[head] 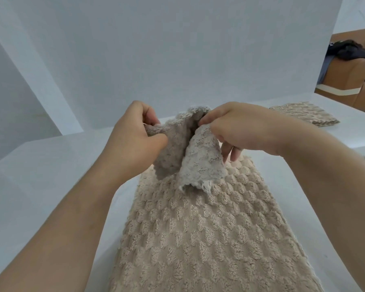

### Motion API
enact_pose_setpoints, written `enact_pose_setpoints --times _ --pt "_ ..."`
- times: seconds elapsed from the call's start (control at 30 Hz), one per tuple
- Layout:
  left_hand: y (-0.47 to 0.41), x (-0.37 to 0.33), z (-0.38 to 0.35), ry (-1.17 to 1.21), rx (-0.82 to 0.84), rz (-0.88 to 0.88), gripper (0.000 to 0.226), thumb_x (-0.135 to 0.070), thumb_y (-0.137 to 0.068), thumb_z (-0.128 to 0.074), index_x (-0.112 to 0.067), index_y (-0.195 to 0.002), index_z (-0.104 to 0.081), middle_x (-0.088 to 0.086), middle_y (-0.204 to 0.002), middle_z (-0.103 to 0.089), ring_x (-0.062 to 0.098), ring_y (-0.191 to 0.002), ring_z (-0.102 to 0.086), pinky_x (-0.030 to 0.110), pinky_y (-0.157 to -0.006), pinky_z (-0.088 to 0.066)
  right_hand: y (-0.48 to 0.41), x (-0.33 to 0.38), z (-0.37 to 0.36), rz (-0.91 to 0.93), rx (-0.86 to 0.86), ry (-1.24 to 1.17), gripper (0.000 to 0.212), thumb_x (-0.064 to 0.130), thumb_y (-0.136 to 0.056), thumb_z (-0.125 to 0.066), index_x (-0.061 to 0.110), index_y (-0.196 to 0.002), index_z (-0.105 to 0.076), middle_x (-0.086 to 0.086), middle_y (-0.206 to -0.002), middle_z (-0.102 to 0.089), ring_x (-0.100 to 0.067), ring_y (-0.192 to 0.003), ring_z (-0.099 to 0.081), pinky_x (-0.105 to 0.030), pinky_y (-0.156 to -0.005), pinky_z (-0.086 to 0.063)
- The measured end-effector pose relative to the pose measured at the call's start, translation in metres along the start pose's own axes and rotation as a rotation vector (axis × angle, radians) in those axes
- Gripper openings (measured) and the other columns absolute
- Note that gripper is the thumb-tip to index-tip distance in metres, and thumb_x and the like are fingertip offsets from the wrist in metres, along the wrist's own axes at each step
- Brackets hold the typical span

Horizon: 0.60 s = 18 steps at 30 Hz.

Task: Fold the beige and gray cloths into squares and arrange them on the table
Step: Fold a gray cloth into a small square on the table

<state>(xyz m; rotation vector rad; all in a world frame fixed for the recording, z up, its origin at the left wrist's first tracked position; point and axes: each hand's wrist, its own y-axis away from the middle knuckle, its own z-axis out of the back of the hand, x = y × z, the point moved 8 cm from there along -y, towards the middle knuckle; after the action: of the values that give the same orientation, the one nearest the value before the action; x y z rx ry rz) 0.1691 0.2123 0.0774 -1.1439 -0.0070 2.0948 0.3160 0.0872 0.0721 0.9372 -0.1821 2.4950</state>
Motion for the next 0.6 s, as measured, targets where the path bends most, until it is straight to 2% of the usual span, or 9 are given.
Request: enact_pose_setpoints --times 0.07,0.1,0.17,0.23,0.27,0.33,0.4,0.47,0.6 --pt "-0.001 -0.002 0.002 0.033 0.005 -0.026 0.041 0.007 -0.081 -0.06 -0.033 -0.081 -0.051 0.005 -0.091 -0.071 0.03 -0.075 -0.069 0.025 -0.046 -0.041 0.002 0.0 0.001 0.015 0.015 0.028 0.06 0.002 -0.09 -0.035 0.027 -0.141 -0.052 -0.002 -0.066 -0.076 -0.015 -0.064 -0.075 -0.029 -0.07 -0.057" --pt "0.0 -0.004 0.002 0.051 0.019 -0.049 0.043 0.011 -0.082 -0.06 -0.032 -0.078 -0.055 0.004 -0.089 -0.073 0.025 -0.075 -0.073 0.026 -0.048 -0.043 0.002 0.001 0.001 0.039 0.016 0.059 0.059 0.002 -0.09 -0.037 0.027 -0.141 -0.052 -0.003 -0.068 -0.077 -0.014 -0.066 -0.075 -0.031 -0.072 -0.059" --pt "0.002 -0.007 0.0 0.091 0.048 -0.088 0.046 0.016 -0.083 -0.06 -0.029 -0.073 -0.064 -0.002 -0.092 -0.075 0.017 -0.08 -0.076 0.034 -0.061 -0.054 0.002 0.004 0.003 0.098 -0.017 0.101 0.041 0.006 -0.09 -0.046 0.018 -0.124 -0.065 -0.003 -0.069 -0.077 -0.01 -0.064 -0.075 -0.031 -0.07 -0.062" --pt "0.003 -0.009 -0.001 0.131 0.047 -0.112 0.045 0.017 -0.082 -0.063 -0.025 -0.071 -0.072 -0.01 -0.098 -0.075 0.01 -0.084 -0.075 0.039 -0.078 -0.059 0.002 0.007 0.006 0.16 -0.08 0.142 0.015 0.019 -0.09 -0.06 0.017 -0.099 -0.072 -0.001 -0.066 -0.076 -0.006 -0.059 -0.072 -0.016 -0.053 -0.052" --pt "0.002 -0.01 -0.002 0.143 0.039 -0.122 0.046 0.017 -0.082 -0.062 -0.026 -0.07 -0.074 -0.014 -0.099 -0.074 0.006 -0.088 -0.074 0.034 -0.079 -0.06 0.002 0.01 0.007 0.19 -0.116 0.162 0.013 0.028 -0.089 -0.065 0.017 -0.09 -0.073 0.0 -0.063 -0.075 -0.005 -0.059 -0.072 -0.014 -0.046 -0.047" --pt "0.002 -0.012 -0.003 0.174 0.031 -0.13 0.051 0.019 -0.083 -0.059 -0.028 -0.07 -0.075 -0.016 -0.097 -0.075 0.002 -0.092 -0.072 0.024 -0.074 -0.055 0.002 0.012 0.011 0.234 -0.184 0.191 0.025 0.042 -0.088 -0.07 0.019 -0.081 -0.072 0.003 -0.059 -0.073 -0.004 -0.057 -0.071 -0.018 -0.046 -0.048" --pt "0.002 -0.012 -0.003 0.225 0.031 -0.119 0.054 0.021 -0.084 -0.055 -0.027 -0.074 -0.075 -0.012 -0.092 -0.077 0.003 -0.087 -0.072 0.019 -0.068 -0.053 0.004 0.015 0.015 0.246 -0.235 0.212 0.031 0.05 -0.087 -0.071 0.02 -0.078 -0.073 0.002 -0.057 -0.071 -0.007 -0.056 -0.069 -0.025 -0.051 -0.052" --pt "0.001 -0.011 -0.001 0.244 0.022 -0.109 0.051 0.02 -0.085 -0.053 -0.026 -0.077 -0.075 -0.007 -0.089 -0.078 0.006 -0.079 -0.071 0.021 -0.064 -0.054 0.006 0.018 0.019 0.254 -0.273 0.224 0.036 0.053 -0.085 -0.071 0.019 -0.074 -0.071 0.002 -0.057 -0.071 -0.01 -0.058 -0.068 -0.034 -0.057 -0.056" --pt "0.003 -0.018 0.001 0.288 0.012 -0.098 0.042 0.008 -0.089 -0.048 -0.019 -0.084 -0.079 -0.003 -0.081 -0.076 0.011 -0.072 -0.064 0.029 -0.066 -0.053 0.007 0.019 0.021 0.254 -0.304 0.236 0.04 0.056 -0.083 -0.071 0.018 -0.07 -0.069 -0.001 -0.059 -0.07 -0.017 -0.061 -0.069 -0.043 -0.062 -0.059"
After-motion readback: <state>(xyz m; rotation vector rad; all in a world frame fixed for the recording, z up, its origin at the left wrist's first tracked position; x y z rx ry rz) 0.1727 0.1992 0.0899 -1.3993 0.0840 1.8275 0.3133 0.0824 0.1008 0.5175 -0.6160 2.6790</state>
